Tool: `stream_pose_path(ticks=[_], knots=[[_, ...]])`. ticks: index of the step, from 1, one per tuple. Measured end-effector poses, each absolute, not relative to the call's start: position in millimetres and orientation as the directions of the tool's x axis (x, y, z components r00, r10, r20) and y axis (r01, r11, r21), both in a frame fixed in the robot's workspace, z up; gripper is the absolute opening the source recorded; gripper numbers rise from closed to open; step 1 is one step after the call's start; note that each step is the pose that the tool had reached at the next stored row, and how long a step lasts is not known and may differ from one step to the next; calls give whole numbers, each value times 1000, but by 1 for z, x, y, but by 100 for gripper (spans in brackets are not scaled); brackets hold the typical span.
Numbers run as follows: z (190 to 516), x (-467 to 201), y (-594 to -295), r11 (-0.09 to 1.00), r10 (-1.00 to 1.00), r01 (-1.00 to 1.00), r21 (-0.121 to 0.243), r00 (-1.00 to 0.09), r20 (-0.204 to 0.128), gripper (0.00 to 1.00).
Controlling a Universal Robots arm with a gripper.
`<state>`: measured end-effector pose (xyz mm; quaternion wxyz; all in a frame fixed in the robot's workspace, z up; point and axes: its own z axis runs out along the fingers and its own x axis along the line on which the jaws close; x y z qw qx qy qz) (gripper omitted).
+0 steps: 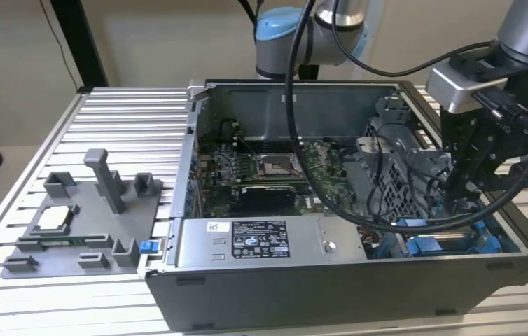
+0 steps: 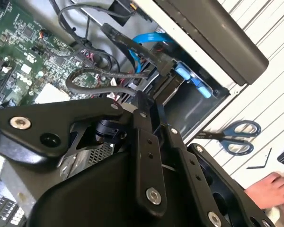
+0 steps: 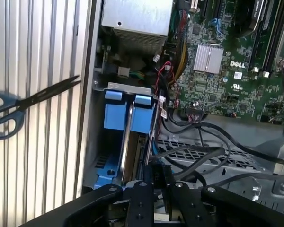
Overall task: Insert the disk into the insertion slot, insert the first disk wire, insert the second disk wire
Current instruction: 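Insert the first disk wire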
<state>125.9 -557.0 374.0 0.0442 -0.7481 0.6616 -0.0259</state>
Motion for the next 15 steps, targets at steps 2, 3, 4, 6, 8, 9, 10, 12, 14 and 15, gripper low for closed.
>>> stream_pose_path(ticks=[2, 3, 4, 6, 8, 9, 10, 12, 14, 15], knots=[[373, 127, -559, -120, -992, -988, -98, 123, -27, 0], [372, 127, -560, -119, -992, -988, -96, 122, -29, 0], [372, 127, -561, -118, -992, -989, -91, 121, -30, 0], [371, 127, -563, -115, -993, -990, -80, 118, -32, 0], [371, 127, -565, -110, -993, -992, -67, 112, -34, 0], [370, 127, -566, -107, -993, -992, -61, 109, -35, 0], [370, 127, -567, -105, -994, -993, -58, 107, -36, 0], [368, 128, -567, -103, -993, -993, -59, 106, -48, 0], [367, 128, -568, -95, -993, -994, -60, 99, -57, 0], [367, 128, -568, -94, -994, -994, -59, 98, -58, 0]])
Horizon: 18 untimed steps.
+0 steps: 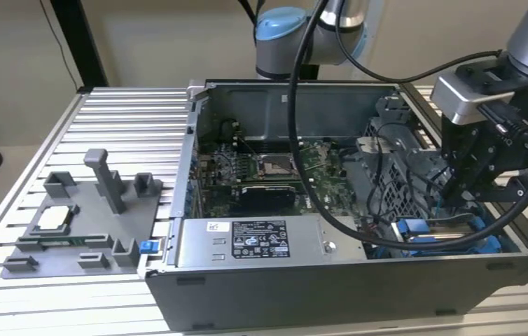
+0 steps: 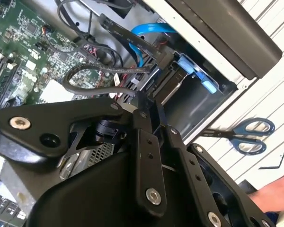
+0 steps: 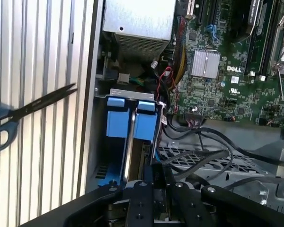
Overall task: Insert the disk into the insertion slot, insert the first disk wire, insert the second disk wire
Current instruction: 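Insert the first disk wire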
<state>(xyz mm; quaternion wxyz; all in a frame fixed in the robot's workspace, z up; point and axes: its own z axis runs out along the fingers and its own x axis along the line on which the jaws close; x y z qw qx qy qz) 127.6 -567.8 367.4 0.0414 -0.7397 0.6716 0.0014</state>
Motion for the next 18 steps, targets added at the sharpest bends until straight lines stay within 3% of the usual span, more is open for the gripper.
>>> stream_pose_path(ticks=[11, 18], knots=[[367, 137, -568, -89, -994, -995, -50, 92, -59, 0], [365, 138, -568, 5, -998, -999, -48, -2, -59, 0]])
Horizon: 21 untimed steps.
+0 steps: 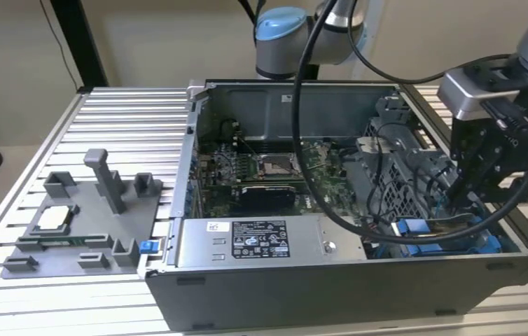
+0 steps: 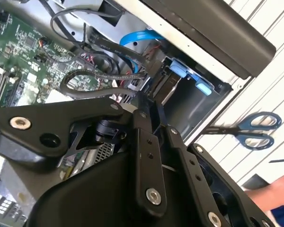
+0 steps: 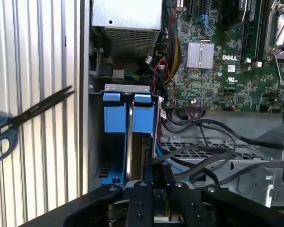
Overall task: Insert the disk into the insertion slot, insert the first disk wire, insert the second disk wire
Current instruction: 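Insert the first disk wire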
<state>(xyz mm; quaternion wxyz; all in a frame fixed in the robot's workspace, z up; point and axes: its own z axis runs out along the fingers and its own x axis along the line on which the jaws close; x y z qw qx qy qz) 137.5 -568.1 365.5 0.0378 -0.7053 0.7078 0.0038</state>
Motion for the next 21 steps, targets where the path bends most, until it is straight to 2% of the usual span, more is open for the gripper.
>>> stream_pose_path(ticks=[6, 12, 21], knots=[[363, 138, -568, 92, -994, -995, -47, -89, -61, 0], [361, 139, -568, 101, -991, -994, -35, -98, -88, 0], [360, 159, -572, 101, -990, -995, 3, -101, -97, 0]])
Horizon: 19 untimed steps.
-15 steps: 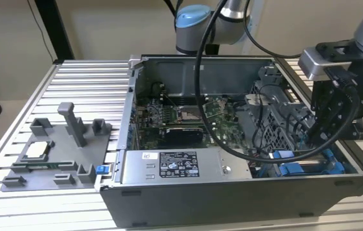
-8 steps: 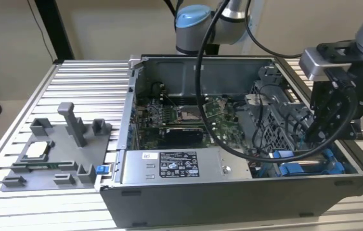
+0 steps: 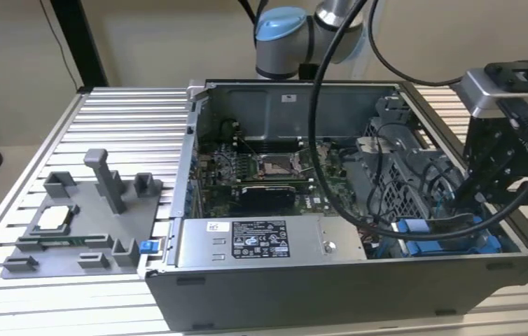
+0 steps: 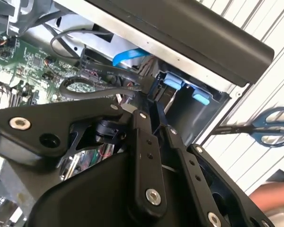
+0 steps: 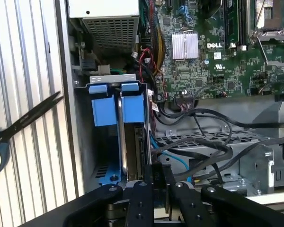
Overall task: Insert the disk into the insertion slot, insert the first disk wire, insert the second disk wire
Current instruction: 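Insert the first disk wire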
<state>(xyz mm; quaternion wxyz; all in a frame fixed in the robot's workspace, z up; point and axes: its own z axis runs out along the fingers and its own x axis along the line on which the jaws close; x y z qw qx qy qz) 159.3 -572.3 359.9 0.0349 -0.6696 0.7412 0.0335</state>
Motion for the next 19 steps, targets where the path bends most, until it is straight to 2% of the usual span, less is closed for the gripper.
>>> stream_pose_path(ticks=[5, 19], knots=[[357, 160, -578, 103, -988, -995, 6, -103, -115, 0], [347, 163, -583, 103, -988, -995, 6, -103, -116, 0]])
